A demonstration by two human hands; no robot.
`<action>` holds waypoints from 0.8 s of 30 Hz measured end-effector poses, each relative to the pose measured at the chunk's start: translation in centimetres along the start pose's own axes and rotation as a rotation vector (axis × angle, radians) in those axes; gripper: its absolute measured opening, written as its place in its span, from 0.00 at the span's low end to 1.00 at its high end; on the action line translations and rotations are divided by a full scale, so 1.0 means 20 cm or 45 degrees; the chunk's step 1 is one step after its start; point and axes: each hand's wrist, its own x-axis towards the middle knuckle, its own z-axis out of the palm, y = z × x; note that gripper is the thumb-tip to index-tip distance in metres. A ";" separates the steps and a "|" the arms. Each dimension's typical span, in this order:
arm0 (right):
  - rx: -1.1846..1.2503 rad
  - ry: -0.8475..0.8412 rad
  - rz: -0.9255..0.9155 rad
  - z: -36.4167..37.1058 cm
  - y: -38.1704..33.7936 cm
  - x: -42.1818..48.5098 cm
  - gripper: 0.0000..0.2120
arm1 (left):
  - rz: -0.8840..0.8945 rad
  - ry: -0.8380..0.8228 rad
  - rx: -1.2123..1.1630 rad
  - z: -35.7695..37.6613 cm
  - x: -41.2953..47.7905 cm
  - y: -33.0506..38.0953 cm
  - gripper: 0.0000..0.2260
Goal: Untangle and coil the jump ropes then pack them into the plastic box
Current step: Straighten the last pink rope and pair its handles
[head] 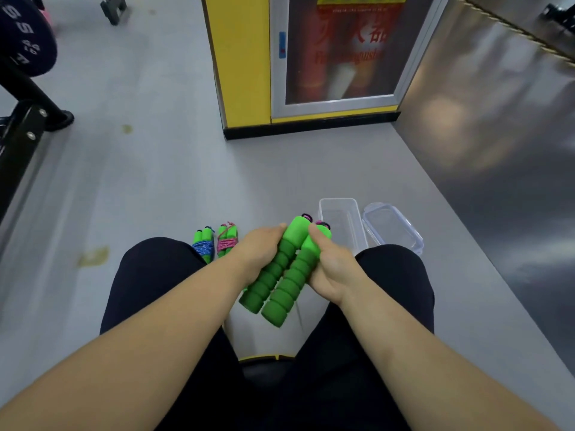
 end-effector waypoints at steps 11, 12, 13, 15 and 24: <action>0.070 0.119 -0.161 0.02 0.04 -0.04 0.13 | -0.071 -0.274 0.056 -0.01 -0.05 -0.01 0.22; 0.037 0.138 -0.200 0.04 0.03 -0.04 0.12 | -0.160 -0.475 0.032 -0.03 -0.06 0.00 0.20; -0.007 0.147 -0.239 0.05 0.02 -0.04 0.10 | -0.199 -0.639 0.034 -0.04 -0.07 0.02 0.15; -0.147 0.102 -0.295 0.09 -0.03 -0.05 0.10 | -0.195 -0.739 0.077 -0.09 -0.06 0.08 0.07; -1.361 -0.225 -1.009 0.16 -0.60 -0.13 0.34 | 0.041 -0.872 0.193 -0.40 -0.19 0.75 0.37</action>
